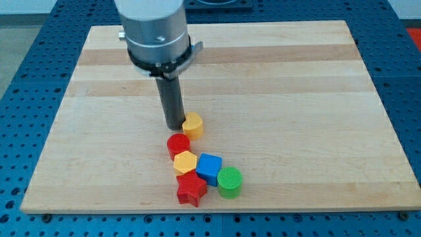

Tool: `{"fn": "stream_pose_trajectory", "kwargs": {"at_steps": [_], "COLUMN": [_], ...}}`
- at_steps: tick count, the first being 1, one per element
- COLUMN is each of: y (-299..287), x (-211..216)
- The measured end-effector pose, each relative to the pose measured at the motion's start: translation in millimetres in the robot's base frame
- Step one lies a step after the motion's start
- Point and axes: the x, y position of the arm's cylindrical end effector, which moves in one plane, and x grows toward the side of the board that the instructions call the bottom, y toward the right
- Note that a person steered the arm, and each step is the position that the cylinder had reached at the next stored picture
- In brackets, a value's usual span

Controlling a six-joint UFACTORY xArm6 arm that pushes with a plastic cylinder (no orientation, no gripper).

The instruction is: Push green star into blue triangle

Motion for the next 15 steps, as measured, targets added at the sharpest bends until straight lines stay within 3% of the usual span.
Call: {"fn": "stream_pose_trajectory", "kwargs": {"at_steps": [2, 4, 6, 7, 8, 9, 10, 12, 13, 15], "y": [-77, -112, -14, -13, 6, 6, -2, -61, -21, 12], "x": [-128, -204, -222, -201, -89, -75, -81, -193, -256, -269]}}
